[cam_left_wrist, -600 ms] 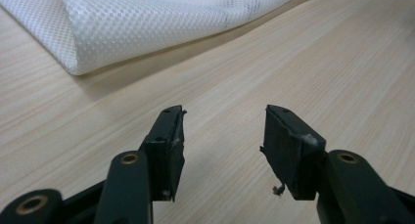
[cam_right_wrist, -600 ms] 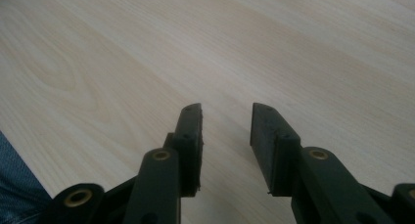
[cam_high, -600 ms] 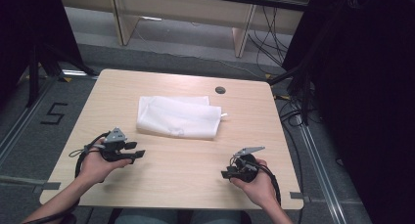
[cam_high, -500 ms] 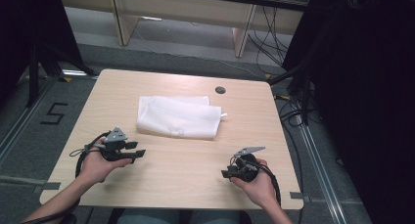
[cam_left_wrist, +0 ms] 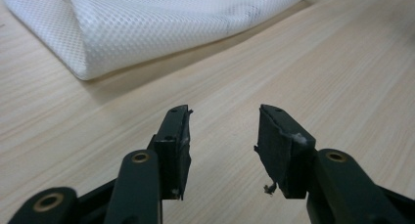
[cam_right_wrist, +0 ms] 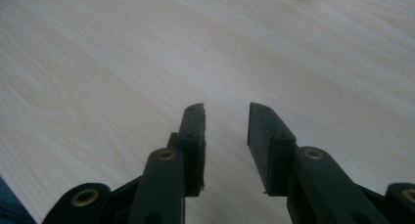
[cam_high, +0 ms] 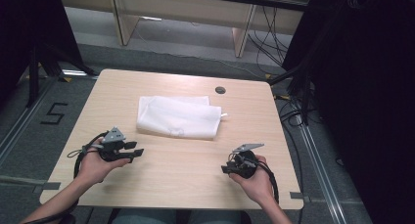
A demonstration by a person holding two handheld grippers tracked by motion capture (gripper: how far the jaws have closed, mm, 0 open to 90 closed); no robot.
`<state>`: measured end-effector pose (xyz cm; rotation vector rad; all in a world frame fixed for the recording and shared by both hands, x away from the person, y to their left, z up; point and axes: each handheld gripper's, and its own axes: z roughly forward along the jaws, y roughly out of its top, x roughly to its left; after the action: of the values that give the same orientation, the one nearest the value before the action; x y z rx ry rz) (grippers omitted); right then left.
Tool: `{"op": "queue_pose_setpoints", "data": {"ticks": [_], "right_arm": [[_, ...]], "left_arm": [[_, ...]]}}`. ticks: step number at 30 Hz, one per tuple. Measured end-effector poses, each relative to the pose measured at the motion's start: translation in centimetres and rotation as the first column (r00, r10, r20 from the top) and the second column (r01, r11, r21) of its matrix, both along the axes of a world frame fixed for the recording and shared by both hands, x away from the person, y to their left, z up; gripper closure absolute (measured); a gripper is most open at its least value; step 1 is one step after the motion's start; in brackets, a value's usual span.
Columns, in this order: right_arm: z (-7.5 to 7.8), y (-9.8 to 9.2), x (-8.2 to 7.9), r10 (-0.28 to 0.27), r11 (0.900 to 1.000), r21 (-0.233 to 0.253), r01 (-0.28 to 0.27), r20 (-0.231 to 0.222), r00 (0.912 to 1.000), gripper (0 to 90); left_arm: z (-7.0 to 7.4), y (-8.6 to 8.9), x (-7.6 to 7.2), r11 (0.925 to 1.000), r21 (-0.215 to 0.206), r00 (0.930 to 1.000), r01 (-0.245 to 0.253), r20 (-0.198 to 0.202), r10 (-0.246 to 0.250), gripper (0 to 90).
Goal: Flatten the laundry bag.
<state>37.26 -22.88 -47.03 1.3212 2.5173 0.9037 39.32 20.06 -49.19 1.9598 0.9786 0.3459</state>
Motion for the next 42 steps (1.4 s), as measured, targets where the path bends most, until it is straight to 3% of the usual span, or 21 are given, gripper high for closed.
{"op": "queue_pose_setpoints", "data": {"ticks": [5, 9, 11, 12, 14, 15, 18, 20, 21, 22, 26, 27, 31, 32, 33, 34, 35, 37, 39, 40, 42], "right_arm": [[1.0, 0.6, 1.8, -0.048, 0.999, 0.025, 0.047, 0.016, 0.9987, 67.6], [1.3, 1.2, 4.1, -0.070, 0.997, 0.034, 0.069, 0.025, 0.9972, 64.5], [1.4, 2.0, 6.0, -0.096, 0.994, 0.049, 0.095, 0.023, 0.9951, 61.4], [1.4, 2.0, 6.0, -0.096, 0.994, 0.049, 0.095, 0.023, 0.9951, 61.4], [1.1, 2.5, 7.9, -0.107, 0.993, 0.058, 0.106, 0.013, 0.9942, 56.7], [1.1, 2.6, 8.5, -0.126, 0.990, 0.069, 0.125, 0.009, 0.9920, 55.2], [1.1, 2.8, 9.6, -0.154, 0.985, 0.075, 0.154, -0.006, 0.9880, 53.5], [1.0, 3.1, 10.9, -0.165, 0.983, 0.081, 0.165, -0.006, 0.9863, 51.5], [1.1, 3.2, 11.3, -0.173, 0.982, 0.081, 0.173, -0.006, 0.9849, 51.0], [1.2, 3.4, 11.5, -0.185, 0.979, 0.085, 0.185, -0.010, 0.9828, 50.6], [0.7, 3.8, 12.4, -0.200, 0.975, 0.097, 0.200, -0.008, 0.9797, 49.7], [0.7, 3.7, 12.7, -0.181, 0.981, 0.070, 0.182, -0.025, 0.9832, 49.6], [-0.1, 4.1, 13.2, -0.185, 0.979, 0.079, 0.189, -0.052, 0.9814, 49.0], [-0.4, 4.1, 13.5, -0.185, 0.981, 0.061, 0.187, -0.039, 0.9820, 49.2], [-0.8, 4.3, 13.8, -0.196, 0.978, 0.060, 0.199, -0.051, 0.9793, 50.8], [-0.8, 4.3, 13.8, -0.196, 0.978, 0.060, 0.199, -0.051, 0.9793, 50.8], [-1.1, 4.5, 14.1, -0.200, 0.976, 0.073, 0.205, -0.075, 0.9769, 59.6], [-1.1, 4.5, 14.2, -0.184, 0.979, 0.072, 0.189, -0.079, 0.9798, 63.5], [-0.9, 4.8, 14.1, -0.196, 0.977, 0.073, 0.202, -0.084, 0.9769, 77.3], [-0.9, 4.5, 14.1, -0.177, 0.982, 0.059, 0.180, -0.058, 0.9825, 80.1], [-0.8, 4.7, 13.8, -0.177, 0.980, 0.075, 0.187, -0.116, 0.9773, 83.6]], "left_arm": [[1.2, 0.8, 1.4, 0.9984, -0.011, 0.9982, -0.055, 0.025, 0.055, 54.0], [2.1, 0.9, 3.2, 0.9923, -0.030, 0.9920, -0.120, 0.036, 0.121, 50.5], [2.4, 0.8, 4.8, 0.9886, -0.028, 0.9887, -0.148, 0.019, 0.149, 47.7], [2.4, 0.8, 4.8, 0.9886, -0.028, 0.9887, -0.148, 0.019, 0.149, 47.0], [2.6, 0.7, 5.7, 0.9877, -0.027, 0.9879, -0.154, 0.012, 0.155, 46.7], [2.6, 0.4, 6.2, 0.9844, -0.054, 0.9858, -0.167, 0.008, 0.168, 46.6], [2.8, -0.2, 7.3, 0.9842, -0.058, 0.9858, -0.168, -0.005, 0.168, 45.8], [2.7, -0.3, 8.2, 0.9868, -0.017, 0.9868, -0.161, -0.022, 0.160, 45.3], [2.5, -0.6, 8.5, 0.9825, -0.046, 0.9834, -0.181, -0.025, 0.180, 45.3], [2.4, -0.5, 8.7, 0.9858, -0.019, 0.9855, -0.167, -0.036, 0.166, 45.3], [2.0, -0.9, 9.1, 0.9865, -0.019, 0.9851, -0.163, -0.059, 0.162, 45.3], [1.8, -1.2, 9.2, 0.9864, -0.023, 0.9849, -0.163, -0.063, 0.161, 45.3], [1.1, -2.2, 9.3, 0.9852, -0.031, 0.9831, -0.169, -0.078, 0.166, 45.6], [1.0, -2.1, 9.3, 0.9883, 0.001, 0.9852, -0.153, -0.079, 0.152, 46.1], [1.0, -2.1, 9.4, 0.9886, 0.004, 0.9851, -0.151, -0.084, 0.150, 48.6], [0.9, -2.0, 9.4, 0.9891, 0.038, 0.9854, -0.143, -0.089, 0.145, 48.6], [0.6, -2.0, 9.6, 0.9895, 0.040, 0.9840, -0.139, -0.107, 0.143, 53.7], [0.4, -2.2, 9.7, 0.9887, 0.042, 0.9815, -0.144, -0.122, 0.148, 55.5], [0.0, -2.3, 9.7, 0.9912, 0.055, 0.9812, -0.120, -0.145, 0.127, 60.3], [-0.2, -2.5, 9.6, 0.9902, 0.055, 0.9788, -0.129, -0.153, 0.136, 62.1], [-0.3, -2.7, 9.4, 0.9910, 0.073, 0.9786, -0.112, -0.165, 0.123, 72.5]]}}
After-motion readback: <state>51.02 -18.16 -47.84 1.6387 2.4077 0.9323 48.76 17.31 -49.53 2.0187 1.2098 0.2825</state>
